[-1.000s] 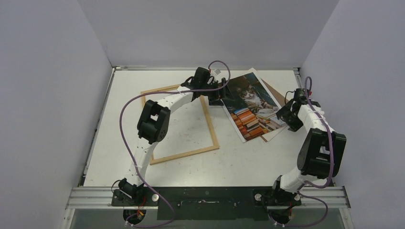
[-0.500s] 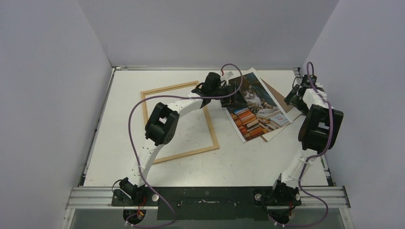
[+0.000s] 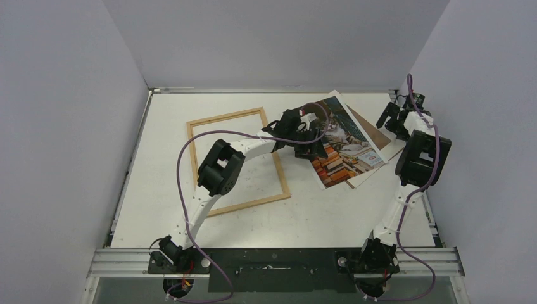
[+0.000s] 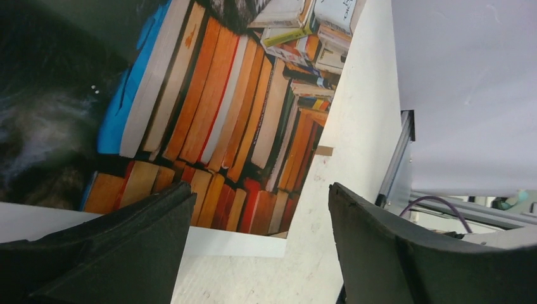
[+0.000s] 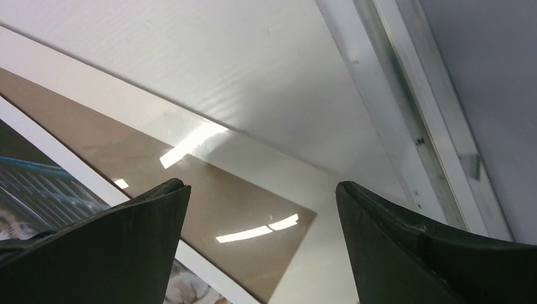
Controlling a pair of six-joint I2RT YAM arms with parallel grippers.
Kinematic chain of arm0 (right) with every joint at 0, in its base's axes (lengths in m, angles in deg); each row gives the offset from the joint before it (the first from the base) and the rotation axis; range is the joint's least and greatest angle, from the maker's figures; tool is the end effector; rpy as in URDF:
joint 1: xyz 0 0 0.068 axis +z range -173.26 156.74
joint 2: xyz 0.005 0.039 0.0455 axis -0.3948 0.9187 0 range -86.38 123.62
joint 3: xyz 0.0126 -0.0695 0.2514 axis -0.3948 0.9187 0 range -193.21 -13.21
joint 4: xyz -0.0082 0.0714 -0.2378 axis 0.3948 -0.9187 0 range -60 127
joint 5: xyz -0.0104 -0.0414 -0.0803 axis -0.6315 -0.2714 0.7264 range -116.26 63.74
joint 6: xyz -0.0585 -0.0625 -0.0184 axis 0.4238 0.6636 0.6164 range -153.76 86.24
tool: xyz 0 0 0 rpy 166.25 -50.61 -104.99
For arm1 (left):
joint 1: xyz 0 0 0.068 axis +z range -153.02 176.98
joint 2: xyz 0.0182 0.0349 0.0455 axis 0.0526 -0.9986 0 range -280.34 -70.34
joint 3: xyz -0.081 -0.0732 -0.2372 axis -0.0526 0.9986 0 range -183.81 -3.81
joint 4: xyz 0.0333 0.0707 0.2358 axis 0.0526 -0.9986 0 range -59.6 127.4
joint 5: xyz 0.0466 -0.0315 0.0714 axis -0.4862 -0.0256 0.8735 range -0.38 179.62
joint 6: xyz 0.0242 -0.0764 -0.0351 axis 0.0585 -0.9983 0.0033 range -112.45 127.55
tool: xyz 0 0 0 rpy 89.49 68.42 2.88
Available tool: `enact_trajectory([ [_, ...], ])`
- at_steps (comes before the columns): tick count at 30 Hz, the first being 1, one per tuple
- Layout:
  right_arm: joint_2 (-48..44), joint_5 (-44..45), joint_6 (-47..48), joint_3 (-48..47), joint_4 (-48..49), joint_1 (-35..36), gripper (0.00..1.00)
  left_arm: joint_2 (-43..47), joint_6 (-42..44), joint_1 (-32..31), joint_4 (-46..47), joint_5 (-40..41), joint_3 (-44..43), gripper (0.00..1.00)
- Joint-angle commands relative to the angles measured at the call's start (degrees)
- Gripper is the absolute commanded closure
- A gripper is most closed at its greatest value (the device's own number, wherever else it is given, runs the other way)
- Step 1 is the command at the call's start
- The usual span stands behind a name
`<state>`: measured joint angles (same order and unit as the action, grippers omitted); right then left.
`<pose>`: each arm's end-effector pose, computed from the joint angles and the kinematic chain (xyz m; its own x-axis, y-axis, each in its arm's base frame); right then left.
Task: Put the photo into the frame
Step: Adjust the photo frame item at the center of the board.
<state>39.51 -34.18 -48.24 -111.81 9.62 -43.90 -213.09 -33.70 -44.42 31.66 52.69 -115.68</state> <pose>0.4602 -0.1620 0.1418 -0.6705 0.5172 -0.5319 0.4568 0.8527 0.2535 0.3883 -0.4045 0.1178 -0.9235 0.1115 -0.3671 0.3744 0.4712 -0.7986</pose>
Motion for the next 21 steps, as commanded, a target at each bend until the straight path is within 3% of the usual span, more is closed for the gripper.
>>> enact_trajectory([
  [1, 4.33, -4.87, 2.42, -4.73, 2.24, -0.1, 0.11, 1.24, 8.91, 0.67, -12.75, 5.63, -0.14, 0.24],
  [13, 9.59, -3.21, 4.37, -7.03, 0.14, -0.31, 0.11, 2.44, 15.1, 1.94, -25.51, 13.41, -2.41, 0.3],
  [21, 0.32, -9.99, -0.04, 4.41, -2.62, -0.36, 0.13, 2.31, 18.22, 2.92, -31.76, 20.44, -6.79, 0.3],
])
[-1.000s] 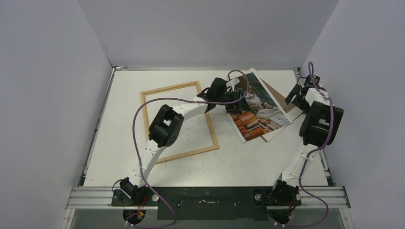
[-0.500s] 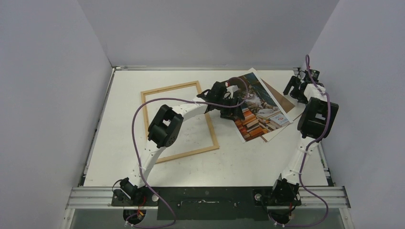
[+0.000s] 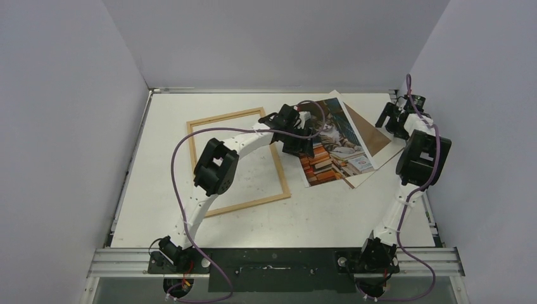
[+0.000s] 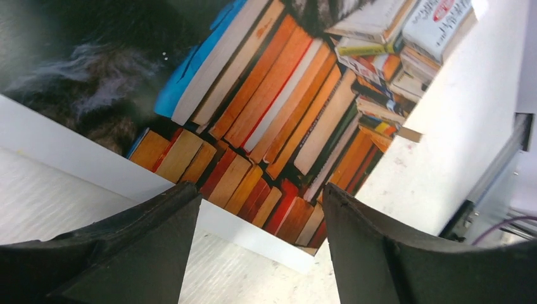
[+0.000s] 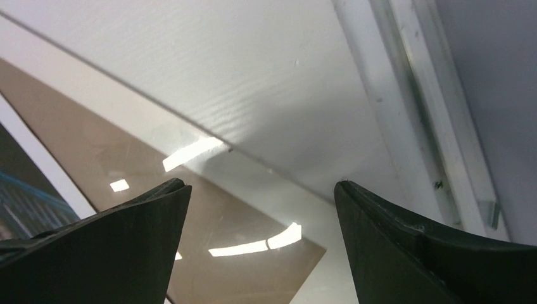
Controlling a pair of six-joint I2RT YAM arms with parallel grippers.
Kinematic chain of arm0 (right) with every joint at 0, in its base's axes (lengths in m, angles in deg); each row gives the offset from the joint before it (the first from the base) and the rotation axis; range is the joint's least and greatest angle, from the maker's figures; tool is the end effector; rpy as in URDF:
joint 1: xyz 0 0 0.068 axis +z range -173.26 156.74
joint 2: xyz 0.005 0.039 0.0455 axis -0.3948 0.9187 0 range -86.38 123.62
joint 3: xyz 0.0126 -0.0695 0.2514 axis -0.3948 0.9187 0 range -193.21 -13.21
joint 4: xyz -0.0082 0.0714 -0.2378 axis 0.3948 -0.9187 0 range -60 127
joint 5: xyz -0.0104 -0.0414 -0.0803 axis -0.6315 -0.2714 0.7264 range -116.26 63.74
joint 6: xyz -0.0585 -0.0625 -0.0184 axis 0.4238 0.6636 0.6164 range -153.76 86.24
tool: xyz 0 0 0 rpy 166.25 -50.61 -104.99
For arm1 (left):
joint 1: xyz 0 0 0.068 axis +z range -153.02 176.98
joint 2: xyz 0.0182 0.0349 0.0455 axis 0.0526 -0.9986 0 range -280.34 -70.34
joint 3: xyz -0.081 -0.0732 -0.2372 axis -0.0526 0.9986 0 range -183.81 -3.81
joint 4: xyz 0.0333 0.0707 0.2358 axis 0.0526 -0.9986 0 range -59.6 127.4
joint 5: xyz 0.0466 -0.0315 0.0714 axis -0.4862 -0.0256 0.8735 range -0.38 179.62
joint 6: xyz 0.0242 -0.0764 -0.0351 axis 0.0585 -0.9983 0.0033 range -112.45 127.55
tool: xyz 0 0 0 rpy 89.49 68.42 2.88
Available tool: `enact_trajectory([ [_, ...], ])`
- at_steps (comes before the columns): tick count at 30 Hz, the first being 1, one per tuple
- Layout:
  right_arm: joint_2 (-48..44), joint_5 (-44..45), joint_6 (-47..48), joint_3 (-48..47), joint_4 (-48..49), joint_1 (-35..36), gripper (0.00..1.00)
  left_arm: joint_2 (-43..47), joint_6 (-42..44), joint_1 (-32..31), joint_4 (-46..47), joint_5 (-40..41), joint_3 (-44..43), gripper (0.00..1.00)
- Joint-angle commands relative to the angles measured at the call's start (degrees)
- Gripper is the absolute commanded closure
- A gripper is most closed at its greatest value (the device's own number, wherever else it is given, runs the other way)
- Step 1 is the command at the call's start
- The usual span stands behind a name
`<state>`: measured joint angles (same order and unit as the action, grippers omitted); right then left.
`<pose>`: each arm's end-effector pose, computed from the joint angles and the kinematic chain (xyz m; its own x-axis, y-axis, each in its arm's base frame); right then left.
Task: Put the photo into the frame
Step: Adjust the photo frame item at the center of the board.
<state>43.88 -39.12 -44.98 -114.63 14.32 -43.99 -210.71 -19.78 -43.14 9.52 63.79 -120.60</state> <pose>0.4805 -0.1635 0.1296 -0.6761 0.4588 -0.5765 0.3539 0.8885 0.2920 0.3906 -0.3734 0.1243 -0.8930 0.2120 -0.3971 0.4251 0.6875 -0.5888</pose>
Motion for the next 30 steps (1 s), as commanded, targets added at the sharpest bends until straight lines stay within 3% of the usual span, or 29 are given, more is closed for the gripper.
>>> enact_trajectory([
  [1, -5.68, -5.44, -3.79, 8.79, -7.52, -0.32, 0.13, -0.13, 4.48, 1.89, -10.14, 10.04, -2.25, 0.3],
  [22, -32.68, -7.01, -18.67, 38.81, -10.78, -1.07, 0.22, -2.26, 6.18, 3.78, -9.18, 6.41, -8.36, 0.3],
  [25, -36.24, -7.65, -21.77, 42.82, -11.28, -1.04, 0.29, -1.51, 5.74, 3.73, -8.1, 6.3, -6.96, 0.3],
  [30, -41.0, -9.25, -22.8, 47.76, -12.01, -1.04, 0.55, -1.31, 4.3, 3.73, -6.41, 5.41, -5.65, 0.35],
])
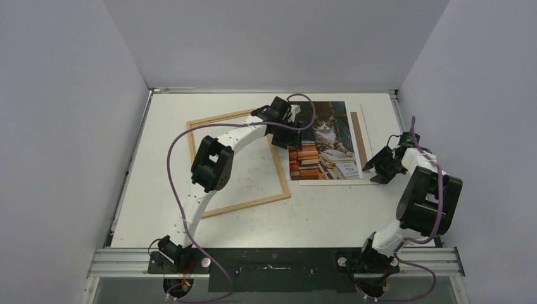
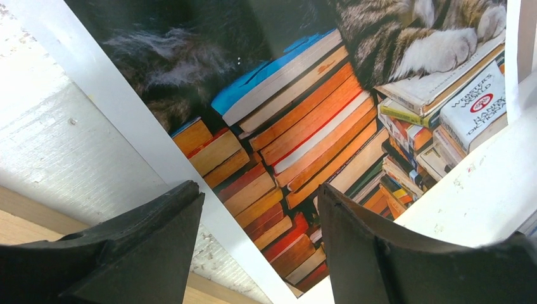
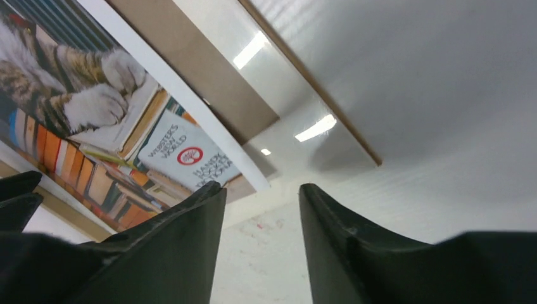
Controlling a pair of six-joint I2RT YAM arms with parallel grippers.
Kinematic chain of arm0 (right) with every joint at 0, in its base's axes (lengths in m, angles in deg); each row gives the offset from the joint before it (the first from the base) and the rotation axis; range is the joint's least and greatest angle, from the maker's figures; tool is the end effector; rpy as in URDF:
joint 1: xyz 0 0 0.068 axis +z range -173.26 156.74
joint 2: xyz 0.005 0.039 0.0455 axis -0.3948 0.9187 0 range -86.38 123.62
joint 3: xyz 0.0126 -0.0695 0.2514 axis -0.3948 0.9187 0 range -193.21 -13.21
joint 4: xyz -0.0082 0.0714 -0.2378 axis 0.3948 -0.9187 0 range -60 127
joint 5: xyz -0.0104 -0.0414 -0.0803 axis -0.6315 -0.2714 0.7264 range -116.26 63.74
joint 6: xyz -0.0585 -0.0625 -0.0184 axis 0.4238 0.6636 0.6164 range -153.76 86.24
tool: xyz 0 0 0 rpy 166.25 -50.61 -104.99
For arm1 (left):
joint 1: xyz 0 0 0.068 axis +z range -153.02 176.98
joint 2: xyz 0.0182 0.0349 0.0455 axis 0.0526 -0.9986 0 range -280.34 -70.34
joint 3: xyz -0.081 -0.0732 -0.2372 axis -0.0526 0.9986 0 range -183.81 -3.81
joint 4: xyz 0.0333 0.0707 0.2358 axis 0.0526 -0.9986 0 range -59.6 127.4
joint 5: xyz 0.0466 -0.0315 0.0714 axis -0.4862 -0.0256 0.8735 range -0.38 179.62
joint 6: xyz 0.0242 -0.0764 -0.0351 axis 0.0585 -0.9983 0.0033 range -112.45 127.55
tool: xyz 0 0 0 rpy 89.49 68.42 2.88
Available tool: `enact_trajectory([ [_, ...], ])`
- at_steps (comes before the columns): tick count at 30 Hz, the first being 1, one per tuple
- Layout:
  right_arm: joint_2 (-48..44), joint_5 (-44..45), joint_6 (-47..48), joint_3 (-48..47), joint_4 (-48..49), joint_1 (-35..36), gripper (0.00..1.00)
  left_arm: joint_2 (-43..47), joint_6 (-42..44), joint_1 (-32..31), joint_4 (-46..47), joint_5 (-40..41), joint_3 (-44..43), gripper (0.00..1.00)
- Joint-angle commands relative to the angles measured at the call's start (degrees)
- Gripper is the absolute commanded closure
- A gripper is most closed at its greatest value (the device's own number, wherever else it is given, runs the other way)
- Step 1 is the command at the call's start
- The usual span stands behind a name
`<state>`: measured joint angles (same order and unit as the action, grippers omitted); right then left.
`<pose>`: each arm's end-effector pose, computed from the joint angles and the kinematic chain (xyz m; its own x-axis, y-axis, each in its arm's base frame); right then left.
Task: Put the photo into the frame
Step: Adjust the photo frame item at the center of the board.
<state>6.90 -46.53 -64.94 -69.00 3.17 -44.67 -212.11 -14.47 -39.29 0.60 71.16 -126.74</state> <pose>0.2903 -0.0850 0.1329 -0.6307 0.7690 -0.1042 0.6612 0.6028 0.4467 0.4202 -0.3388 0.1298 -0.8814 0.2056 -0.4253 0.4042 0.7941 -0.4539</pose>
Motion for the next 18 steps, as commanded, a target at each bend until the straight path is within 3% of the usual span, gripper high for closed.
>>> enact_trajectory([
  [1, -4.2, -1.98, -2.39, 2.67, -1.29, -0.39, 0.58, -0.11, -1.57, -0.1, 3.14, -2.58, 0.5, 0.36],
  [4, -4.67, 1.44, -0.68, 2.1, -3.17, -0.34, 0.57, -0.76, -3.29, -0.12, 4.8, -4.74, 0.62, 0.37],
  [9, -6.66, 8.94, 0.56, -1.67, -5.72, -0.39, 0.43, -1.29, -5.24, -0.09, 9.09, -9.9, 1.74, 0.37],
  [13, -8.53, 9.56, 0.82, -2.59, -5.54, 0.4, 0.43, -1.24, -8.38, -0.53, 15.13, -14.37, 3.68, 0.39],
  [18, -9.69, 8.48, 0.59, -1.33, -4.11, 4.0, 0.45, -1.68, -14.43, -0.73, 22.89, -17.03, 4.65, 0.49],
])
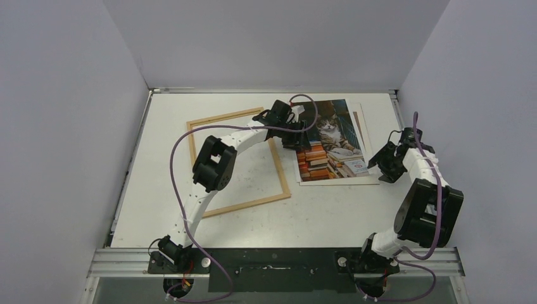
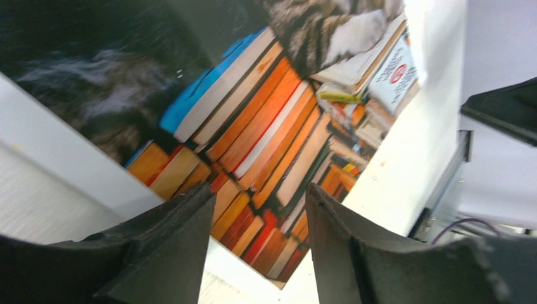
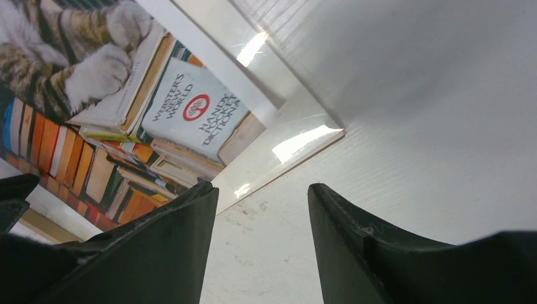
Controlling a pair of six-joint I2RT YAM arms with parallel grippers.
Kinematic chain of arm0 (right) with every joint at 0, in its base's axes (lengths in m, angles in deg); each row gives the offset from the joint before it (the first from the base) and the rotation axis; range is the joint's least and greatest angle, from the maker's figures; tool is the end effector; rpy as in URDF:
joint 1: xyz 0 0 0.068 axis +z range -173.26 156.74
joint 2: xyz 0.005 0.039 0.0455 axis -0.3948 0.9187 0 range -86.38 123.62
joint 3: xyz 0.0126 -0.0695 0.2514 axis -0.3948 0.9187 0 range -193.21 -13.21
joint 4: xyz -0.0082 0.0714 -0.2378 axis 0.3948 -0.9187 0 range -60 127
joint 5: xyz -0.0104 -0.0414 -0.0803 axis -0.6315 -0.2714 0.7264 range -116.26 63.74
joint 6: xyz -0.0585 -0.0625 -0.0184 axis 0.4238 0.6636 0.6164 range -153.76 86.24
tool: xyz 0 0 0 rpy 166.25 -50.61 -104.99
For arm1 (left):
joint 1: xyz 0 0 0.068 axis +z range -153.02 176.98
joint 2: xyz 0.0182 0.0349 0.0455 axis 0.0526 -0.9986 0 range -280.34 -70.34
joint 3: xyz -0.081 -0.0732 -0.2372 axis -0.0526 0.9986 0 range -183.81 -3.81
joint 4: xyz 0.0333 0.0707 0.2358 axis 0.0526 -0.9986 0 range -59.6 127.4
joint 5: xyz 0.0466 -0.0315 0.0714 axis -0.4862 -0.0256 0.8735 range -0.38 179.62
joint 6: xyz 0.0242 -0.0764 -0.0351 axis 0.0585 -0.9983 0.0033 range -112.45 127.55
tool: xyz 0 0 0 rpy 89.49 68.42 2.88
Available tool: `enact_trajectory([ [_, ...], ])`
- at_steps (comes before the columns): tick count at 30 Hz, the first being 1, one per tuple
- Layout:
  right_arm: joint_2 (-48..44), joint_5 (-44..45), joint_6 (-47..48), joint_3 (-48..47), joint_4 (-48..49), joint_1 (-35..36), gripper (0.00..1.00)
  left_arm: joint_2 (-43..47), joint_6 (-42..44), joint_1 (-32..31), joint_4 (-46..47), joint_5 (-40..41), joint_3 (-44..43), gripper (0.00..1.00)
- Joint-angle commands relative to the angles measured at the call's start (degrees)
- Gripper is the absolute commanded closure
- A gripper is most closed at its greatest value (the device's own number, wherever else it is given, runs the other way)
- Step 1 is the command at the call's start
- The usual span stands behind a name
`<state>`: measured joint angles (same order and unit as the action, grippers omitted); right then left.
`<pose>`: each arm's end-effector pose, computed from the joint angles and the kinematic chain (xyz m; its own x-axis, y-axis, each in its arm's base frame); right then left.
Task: Put the photo into the frame
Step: Adjust the photo frame item at the center of the board, then pick up the photo frame item at the center of the board.
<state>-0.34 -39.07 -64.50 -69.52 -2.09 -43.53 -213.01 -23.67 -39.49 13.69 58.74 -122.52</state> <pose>0.2753 -0.0834 0.1627 -0.6175 0.7594 -0.2049 0.6729 0.6449 0.3624 0.4190 -0.3592 0.1234 -0.9169 0.1245 -0.3792 0.3658 0.6423 -0.6735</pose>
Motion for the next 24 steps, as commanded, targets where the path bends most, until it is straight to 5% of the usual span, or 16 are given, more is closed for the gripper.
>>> enact_trajectory([
  [1, -2.61, 0.4, -0.31, -0.22, 1.98, 3.75, 0.45, -0.72, -6.16, -0.52, 11.22, -5.04, 0.75, 0.5],
  [11, 3.42, -0.13, -5.82, 1.72, 10.8, 16.28, 0.39, 3.64, -8.73, -0.62, 19.98, -6.14, 7.62, 0.57],
  [24, 5.89, 11.71, -3.56, -4.61, 2.92, 8.85, 0.37, 5.3, -10.79, -3.55, 30.28, -15.0, 11.73, 0.51],
])
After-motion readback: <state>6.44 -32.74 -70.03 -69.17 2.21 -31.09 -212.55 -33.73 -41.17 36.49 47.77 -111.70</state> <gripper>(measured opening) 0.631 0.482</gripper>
